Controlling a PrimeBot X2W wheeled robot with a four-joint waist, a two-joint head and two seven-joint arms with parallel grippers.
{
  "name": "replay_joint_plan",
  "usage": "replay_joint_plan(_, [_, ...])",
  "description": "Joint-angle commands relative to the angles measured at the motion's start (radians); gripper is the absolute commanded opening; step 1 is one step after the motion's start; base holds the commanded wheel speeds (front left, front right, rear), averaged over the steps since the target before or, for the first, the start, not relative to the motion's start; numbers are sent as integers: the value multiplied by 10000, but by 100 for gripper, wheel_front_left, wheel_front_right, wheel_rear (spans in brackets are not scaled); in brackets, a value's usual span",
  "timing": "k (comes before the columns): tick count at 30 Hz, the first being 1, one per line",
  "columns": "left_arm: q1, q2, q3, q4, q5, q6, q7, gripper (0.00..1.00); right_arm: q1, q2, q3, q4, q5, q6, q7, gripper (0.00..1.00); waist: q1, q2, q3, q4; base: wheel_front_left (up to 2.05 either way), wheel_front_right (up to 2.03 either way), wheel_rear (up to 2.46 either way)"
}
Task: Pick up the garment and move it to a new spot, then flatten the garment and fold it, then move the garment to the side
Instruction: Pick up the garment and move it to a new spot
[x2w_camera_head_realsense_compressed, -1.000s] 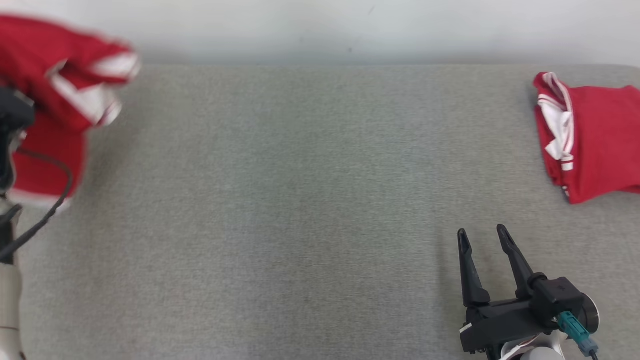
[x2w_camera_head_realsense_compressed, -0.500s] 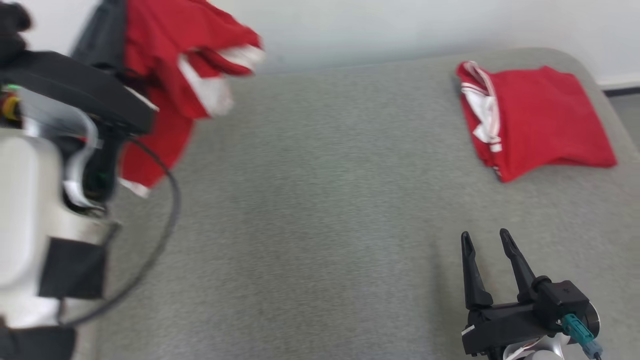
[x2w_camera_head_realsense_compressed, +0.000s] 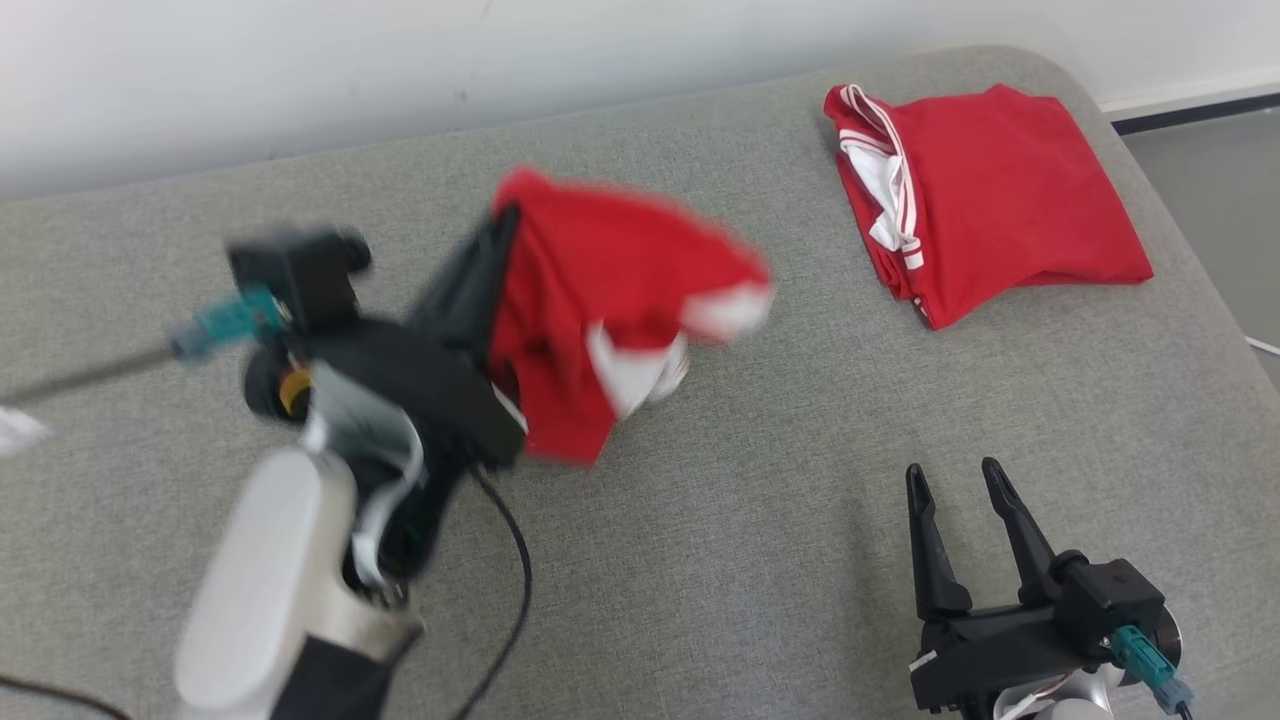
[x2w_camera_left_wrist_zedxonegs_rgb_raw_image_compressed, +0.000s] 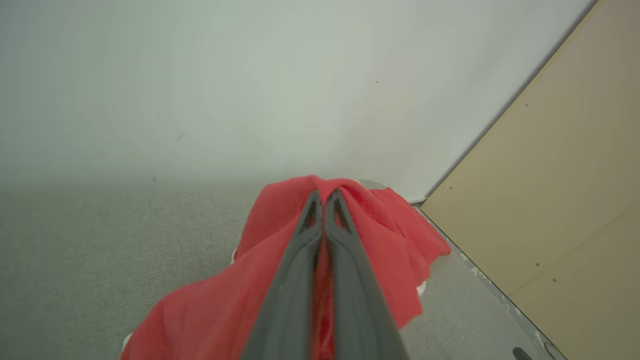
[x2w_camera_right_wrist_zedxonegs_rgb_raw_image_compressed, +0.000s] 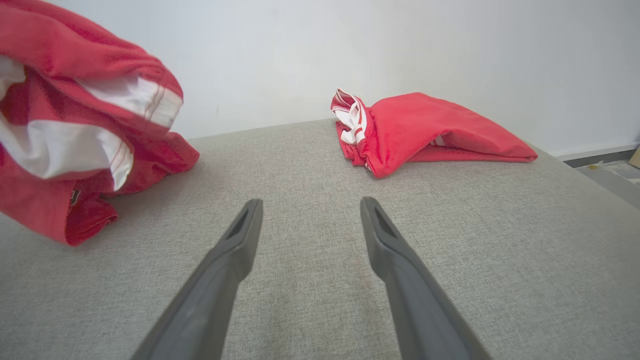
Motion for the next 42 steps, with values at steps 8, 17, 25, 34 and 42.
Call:
replay_joint_plan(8, [1408,-128,-446,1589,135,-89,-799,0,-150,17,36,63,-39,-22,-5,100,1,0,27,110,0,0,0])
replay_joint_plan(17, [1520,-197,-830,2592,173,-283,-2226,100,91,17,84,177,-185,-22,-5,100,1,0,-463,591,0,0,0])
replay_joint_plan(25, [1989,75,-754,2448,529,-189,-3699,100,417,15,-1,210,-190,-22,-3,100,1,0,-1081,1067,0,0,0])
replay_joint_plan(34, [3216,756,-290,1777,1689,523,-4664,100,722,14,-94,152,-164,-22,-5,100,1,0,-1438,1365,0,0,0])
replay_joint_plan(42, [5210,776,1147,-151,3036,1142,-4678,100,954,17,-130,147,-91,-22,-5,100,1,0,-1598,1565,0,0,0])
